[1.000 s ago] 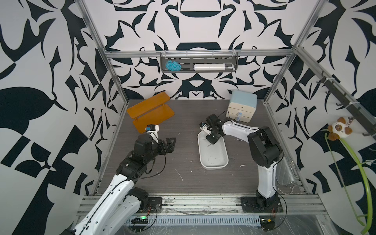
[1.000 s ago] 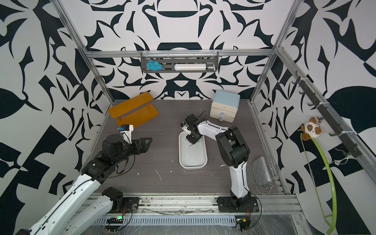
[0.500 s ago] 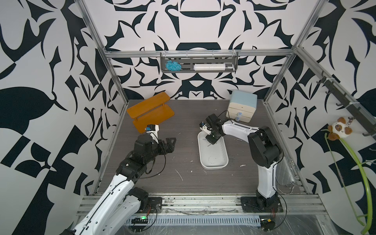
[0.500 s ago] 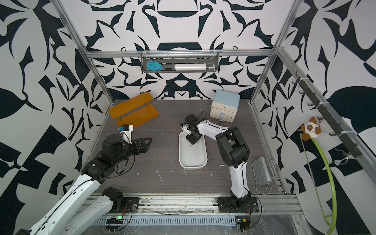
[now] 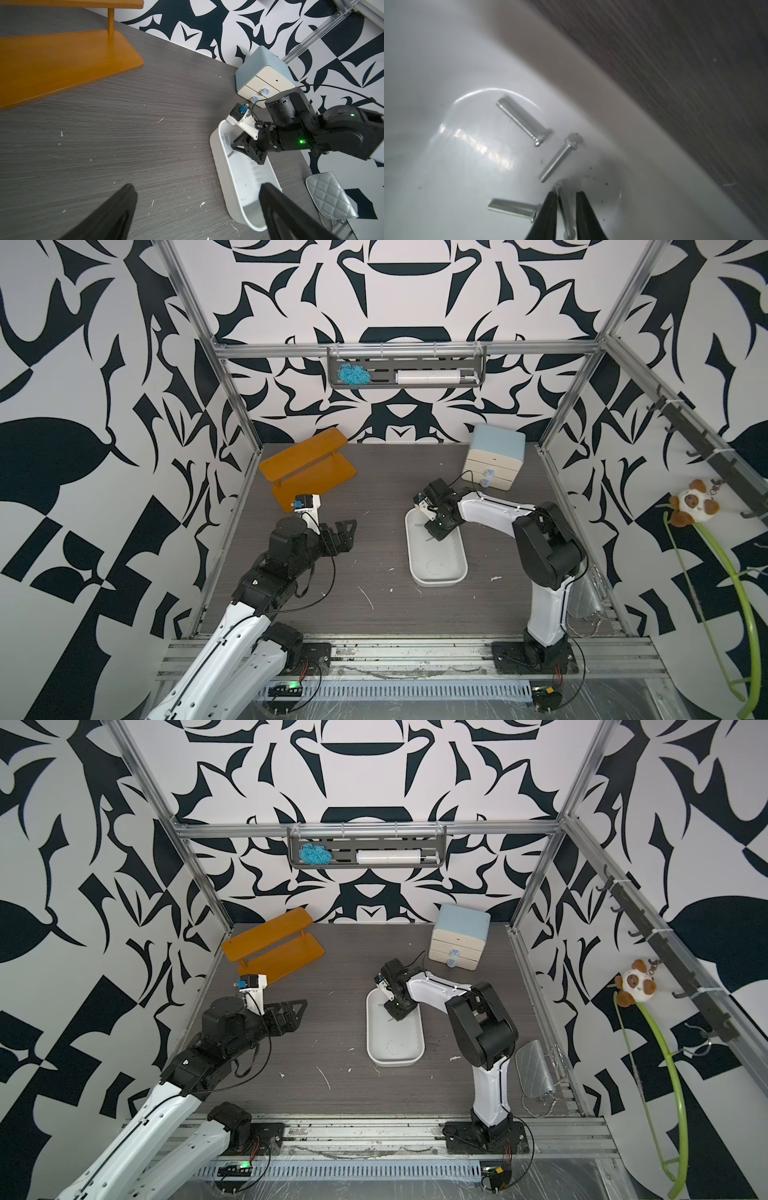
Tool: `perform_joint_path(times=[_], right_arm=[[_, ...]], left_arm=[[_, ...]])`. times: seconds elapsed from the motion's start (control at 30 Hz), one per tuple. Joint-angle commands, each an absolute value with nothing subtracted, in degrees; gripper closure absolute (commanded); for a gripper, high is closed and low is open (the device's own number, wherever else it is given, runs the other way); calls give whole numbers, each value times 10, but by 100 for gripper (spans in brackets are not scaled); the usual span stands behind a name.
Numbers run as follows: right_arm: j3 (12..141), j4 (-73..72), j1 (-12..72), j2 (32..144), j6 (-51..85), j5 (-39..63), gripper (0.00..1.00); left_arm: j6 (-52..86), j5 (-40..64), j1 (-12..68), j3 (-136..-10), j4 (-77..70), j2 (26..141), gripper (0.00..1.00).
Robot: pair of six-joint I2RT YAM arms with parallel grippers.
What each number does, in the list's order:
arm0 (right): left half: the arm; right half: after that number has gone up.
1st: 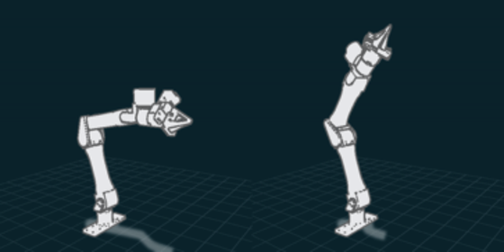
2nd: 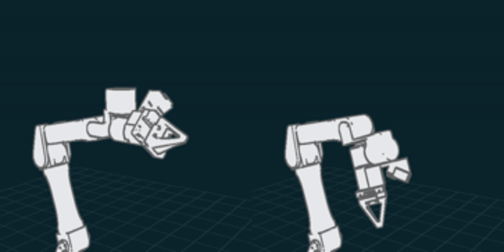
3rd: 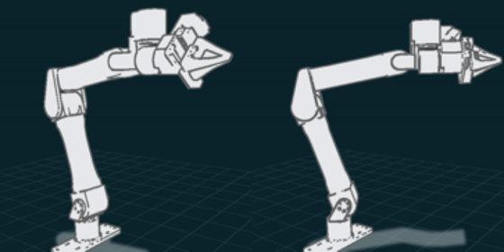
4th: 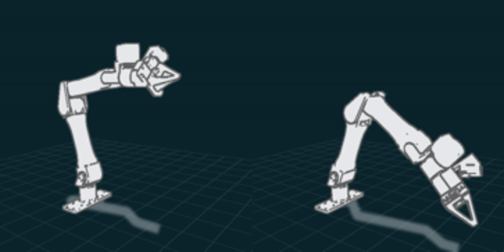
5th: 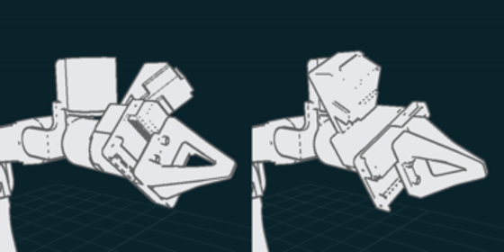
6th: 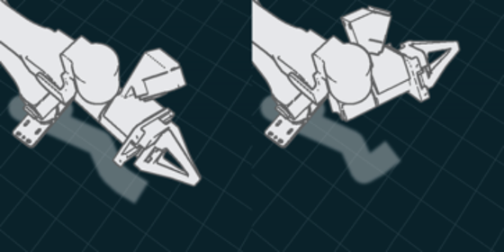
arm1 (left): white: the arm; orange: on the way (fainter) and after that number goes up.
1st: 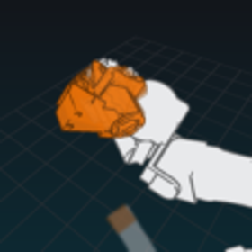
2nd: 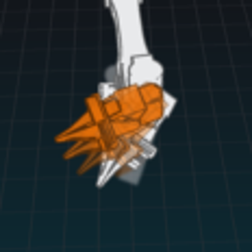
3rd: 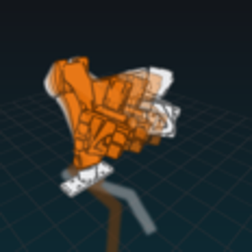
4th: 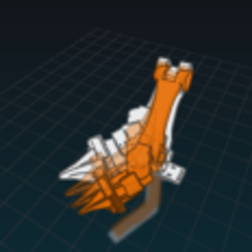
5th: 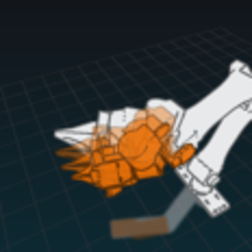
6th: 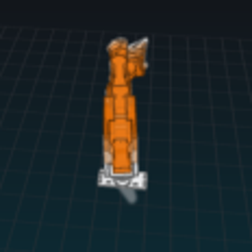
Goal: Take out the screws from the storage box
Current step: Pick up the screw from the storage box, then place the screw at the center of the board.
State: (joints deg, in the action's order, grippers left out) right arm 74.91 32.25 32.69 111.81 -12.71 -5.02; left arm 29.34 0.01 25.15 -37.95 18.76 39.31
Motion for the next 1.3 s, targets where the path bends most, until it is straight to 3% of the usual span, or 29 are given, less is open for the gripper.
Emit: perform_joint_path(times=[0.0, 0.17, 0.53, 0.7, 1.03, 1.27], right_arm=[[753, 348, 332, 1124, -113, -45, 85], [748, 351, 340, 1125, -112, -23, 100], [735, 301, 342, 982, -125, -11, 100], [713, 285, 339, 889, -117, -74, 100], [585, 185, 155, 851, -44, -92, 100], [582, 162, 122, 922, -43, -93, 100]], left_arm=[[279, -21, 250, -376, 190, 388, 1], [277, -21, 250, -377, 189, 393, 1], [276, -16, 250, -381, 187, 409, 1], [276, -18, 250, -378, 185, 404, 1], [277, -9, 250, -377, 178, 404, 1], [278, 0, 250, -376, 172, 414, 1]])
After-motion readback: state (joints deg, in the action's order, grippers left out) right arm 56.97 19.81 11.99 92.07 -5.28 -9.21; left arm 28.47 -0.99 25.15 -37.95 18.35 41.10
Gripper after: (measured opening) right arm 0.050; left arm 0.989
